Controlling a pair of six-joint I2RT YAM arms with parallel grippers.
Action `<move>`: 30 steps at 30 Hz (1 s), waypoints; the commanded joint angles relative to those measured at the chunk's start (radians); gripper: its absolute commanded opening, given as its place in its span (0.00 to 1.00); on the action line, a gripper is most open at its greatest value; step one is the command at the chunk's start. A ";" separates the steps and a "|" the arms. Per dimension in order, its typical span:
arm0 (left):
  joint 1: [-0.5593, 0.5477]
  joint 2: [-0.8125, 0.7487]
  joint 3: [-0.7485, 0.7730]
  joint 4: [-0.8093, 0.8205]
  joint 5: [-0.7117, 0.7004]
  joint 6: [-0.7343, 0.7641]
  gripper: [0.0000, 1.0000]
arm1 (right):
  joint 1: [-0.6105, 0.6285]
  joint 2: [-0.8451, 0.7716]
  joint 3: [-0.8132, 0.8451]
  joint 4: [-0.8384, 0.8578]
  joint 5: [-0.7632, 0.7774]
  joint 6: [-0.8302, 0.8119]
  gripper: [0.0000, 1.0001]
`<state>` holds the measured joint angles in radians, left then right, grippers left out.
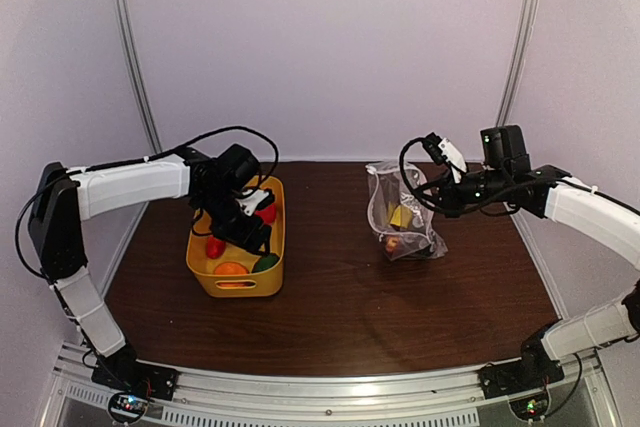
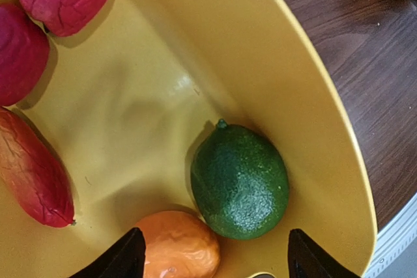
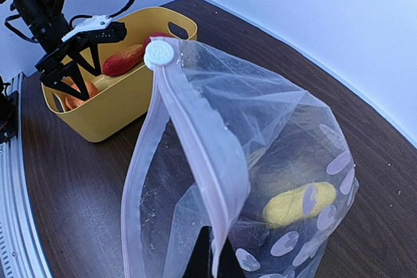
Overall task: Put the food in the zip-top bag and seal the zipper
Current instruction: Pick up the fake fruit from the bin.
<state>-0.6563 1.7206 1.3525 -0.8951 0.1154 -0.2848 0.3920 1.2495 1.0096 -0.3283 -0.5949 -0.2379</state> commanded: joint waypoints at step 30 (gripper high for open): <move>-0.006 0.107 -0.051 0.112 0.085 -0.039 0.49 | -0.008 0.001 -0.012 0.008 0.004 -0.006 0.00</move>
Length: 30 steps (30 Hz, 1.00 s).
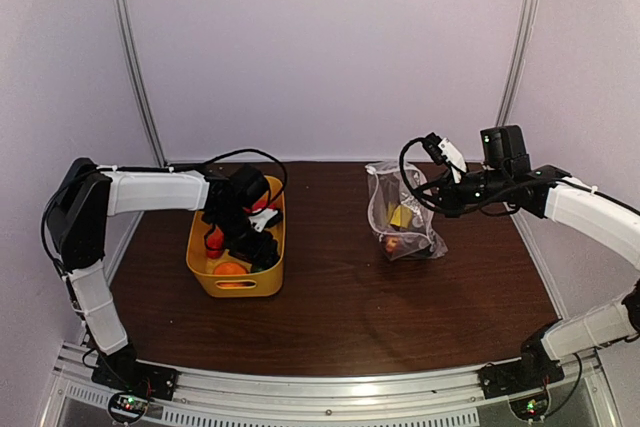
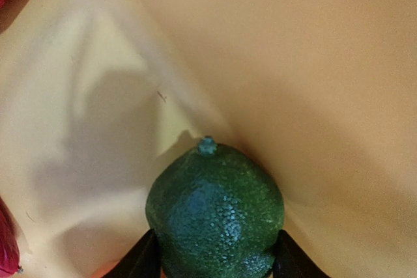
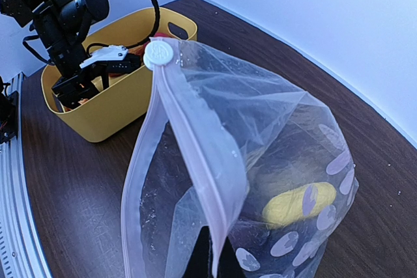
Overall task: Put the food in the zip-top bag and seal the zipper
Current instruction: Pick up the fake fruit from the bin, then place the fake fruit in the zipper food storage bag.
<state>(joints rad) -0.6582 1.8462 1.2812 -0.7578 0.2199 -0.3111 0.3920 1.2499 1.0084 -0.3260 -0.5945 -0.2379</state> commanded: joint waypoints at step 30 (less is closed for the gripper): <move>-0.268 -0.176 0.233 0.765 0.135 -0.260 0.48 | -0.012 -0.013 0.017 0.018 -0.041 0.066 0.00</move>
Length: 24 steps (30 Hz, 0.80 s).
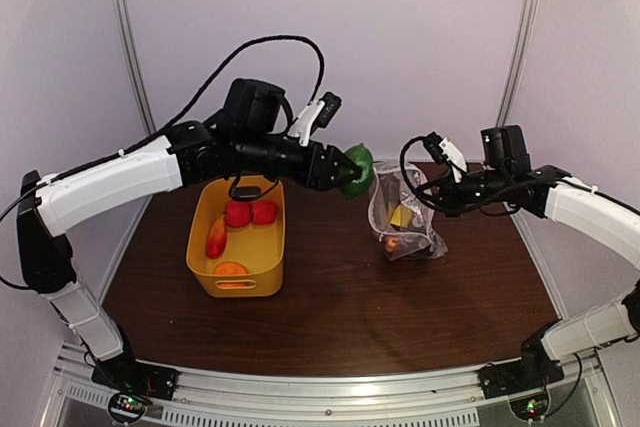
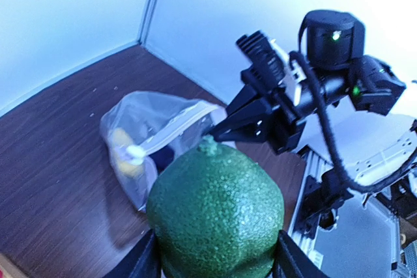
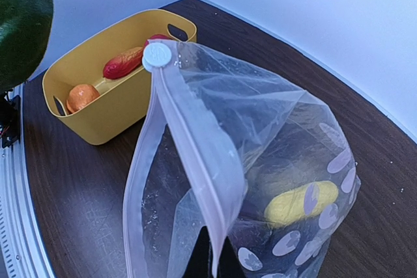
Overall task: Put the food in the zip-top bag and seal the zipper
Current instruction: Place the fake fruit in the zipper food storage bag.
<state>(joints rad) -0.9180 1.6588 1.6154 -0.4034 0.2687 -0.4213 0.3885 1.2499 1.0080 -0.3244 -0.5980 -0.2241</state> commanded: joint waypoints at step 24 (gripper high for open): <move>-0.090 0.385 0.139 0.487 -0.167 -0.408 0.51 | -0.004 0.046 0.361 -0.344 -0.020 0.019 0.00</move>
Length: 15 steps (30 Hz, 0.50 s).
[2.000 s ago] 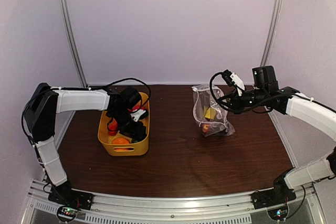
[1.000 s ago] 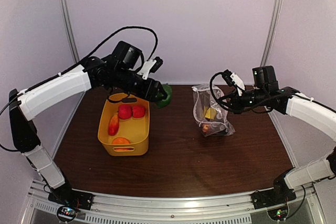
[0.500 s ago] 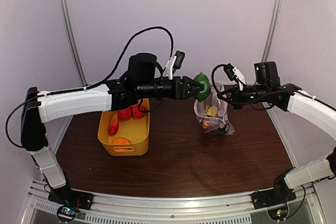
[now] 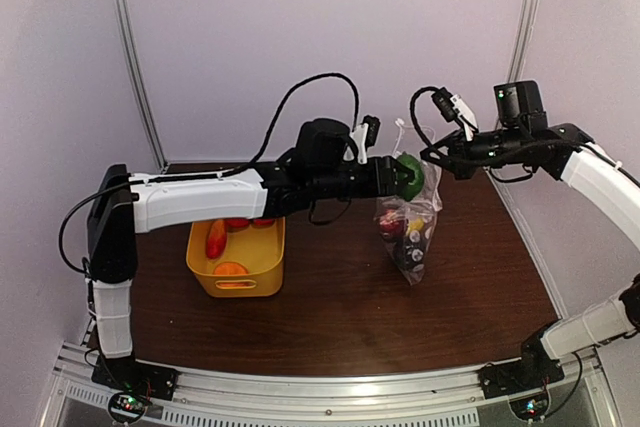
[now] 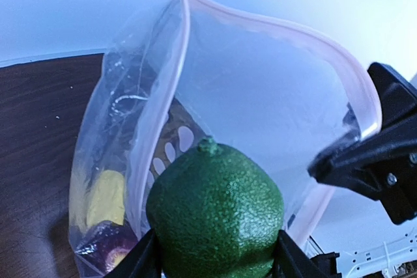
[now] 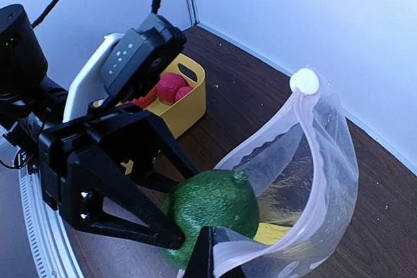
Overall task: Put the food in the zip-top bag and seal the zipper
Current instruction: Place the fake fruit in the zipper food storage bag.
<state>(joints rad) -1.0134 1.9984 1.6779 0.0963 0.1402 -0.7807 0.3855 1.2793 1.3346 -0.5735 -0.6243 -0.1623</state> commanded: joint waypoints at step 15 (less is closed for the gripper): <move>0.006 0.144 0.311 -0.164 -0.029 -0.038 0.75 | 0.001 0.006 0.039 -0.108 0.013 -0.048 0.00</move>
<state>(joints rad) -1.0122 2.1052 1.9530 -0.0368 0.0784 -0.8215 0.3859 1.2942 1.3487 -0.6804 -0.6235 -0.2043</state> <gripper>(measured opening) 0.747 0.004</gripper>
